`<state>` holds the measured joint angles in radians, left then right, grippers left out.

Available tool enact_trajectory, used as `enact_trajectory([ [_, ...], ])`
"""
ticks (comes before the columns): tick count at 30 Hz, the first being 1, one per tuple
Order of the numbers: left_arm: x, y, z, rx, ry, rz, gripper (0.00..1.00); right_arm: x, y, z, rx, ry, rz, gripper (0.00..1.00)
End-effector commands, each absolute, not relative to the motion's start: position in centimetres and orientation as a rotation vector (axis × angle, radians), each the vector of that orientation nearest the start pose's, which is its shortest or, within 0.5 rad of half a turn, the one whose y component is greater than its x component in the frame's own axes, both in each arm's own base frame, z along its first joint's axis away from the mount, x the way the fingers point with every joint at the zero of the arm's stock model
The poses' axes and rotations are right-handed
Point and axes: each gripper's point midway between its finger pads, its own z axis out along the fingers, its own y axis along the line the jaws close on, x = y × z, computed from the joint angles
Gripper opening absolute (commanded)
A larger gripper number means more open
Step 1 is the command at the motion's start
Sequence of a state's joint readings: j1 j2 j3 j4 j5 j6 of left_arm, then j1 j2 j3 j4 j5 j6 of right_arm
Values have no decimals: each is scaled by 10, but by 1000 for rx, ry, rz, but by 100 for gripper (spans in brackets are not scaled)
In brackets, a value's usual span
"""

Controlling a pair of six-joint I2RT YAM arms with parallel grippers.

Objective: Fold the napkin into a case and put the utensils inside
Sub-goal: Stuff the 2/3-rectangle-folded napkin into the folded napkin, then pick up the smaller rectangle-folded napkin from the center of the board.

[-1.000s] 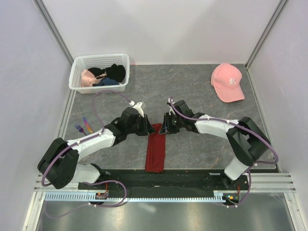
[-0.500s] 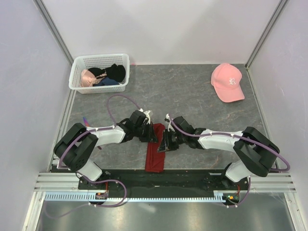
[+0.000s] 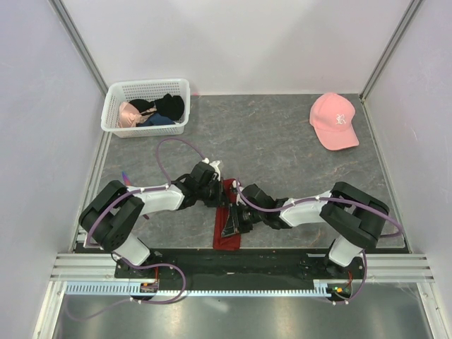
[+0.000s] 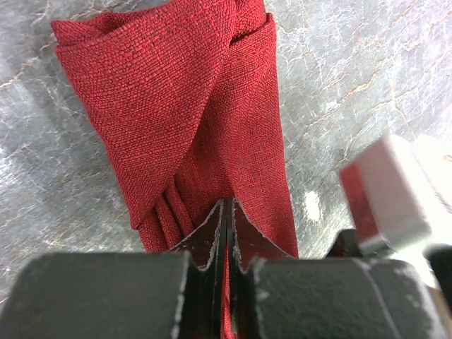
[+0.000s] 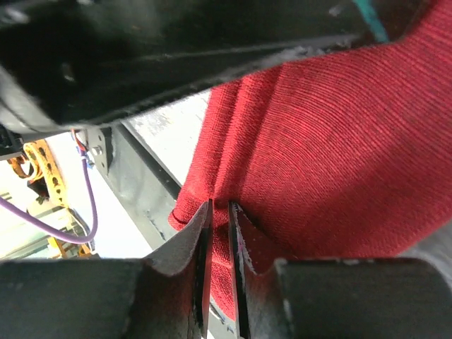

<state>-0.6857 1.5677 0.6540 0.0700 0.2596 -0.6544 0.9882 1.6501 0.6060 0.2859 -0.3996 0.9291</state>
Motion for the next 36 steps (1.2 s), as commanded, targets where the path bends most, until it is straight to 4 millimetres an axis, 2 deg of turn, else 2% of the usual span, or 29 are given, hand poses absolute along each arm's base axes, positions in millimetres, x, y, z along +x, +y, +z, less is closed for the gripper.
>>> enact_trajectory([
  [1,245,-243,-3,137,2587,-655,2,116,355,19,-386,2668,1247,22],
  [3,251,-240,-2,106,2585,-652,2,121,338,10,-425,2688,1100,22],
  [4,254,-241,1,102,2576,-661,2,127,337,21,-443,2652,1082,23],
  [6,256,-243,6,96,2559,-675,2,134,322,22,-502,2645,948,23],
  [7,258,-246,11,94,2550,-691,2,140,324,37,-520,2604,942,24],
  [9,259,-252,22,93,2527,-735,2,144,313,43,-564,2601,864,24],
  [10,259,-258,30,98,2516,-777,3,149,317,60,-569,2558,879,25],
  [12,257,-264,43,102,2499,-840,9,150,314,71,-576,2553,860,27],
  [13,257,-268,60,107,2464,-885,14,157,318,86,-580,2509,862,29],
  [15,254,-268,74,91,2454,-907,23,162,313,93,-573,2520,800,31],
  [16,254,-267,92,83,2417,-918,29,173,315,102,-566,2491,758,32],
  [18,250,-257,101,59,2434,-871,34,180,308,103,-552,2509,680,33],
  [19,261,-249,112,20,2401,-814,37,186,308,106,-539,2504,643,34],
  [20,257,-239,120,11,2402,-774,38,188,310,107,-539,2503,644,34],
  [22,270,-218,135,-51,2359,-674,42,198,312,107,-517,2491,596,40],
  [23,270,-208,145,-85,2339,-649,43,201,313,106,-514,2494,584,42],
  [25,275,-175,145,-209,2337,-532,44,205,322,99,-529,2508,565,47],
  [26,275,-164,152,-271,2308,-525,45,207,326,97,-539,2509,555,48],
  [28,273,-135,148,-397,2306,-452,46,208,336,90,-561,2528,536,51],
  [29,270,-128,155,-449,2274,-463,46,211,339,89,-562,2526,516,52],
  [31,265,-111,151,-525,2268,-428,47,211,347,83,-581,2541,479,54],
  [32,262,-106,157,-538,2242,-437,47,212,347,75,-581,2555,442,54],
  [36,254,-94,159,-573,2216,-416,47,212,357,67,-606,2566,390,58],
])
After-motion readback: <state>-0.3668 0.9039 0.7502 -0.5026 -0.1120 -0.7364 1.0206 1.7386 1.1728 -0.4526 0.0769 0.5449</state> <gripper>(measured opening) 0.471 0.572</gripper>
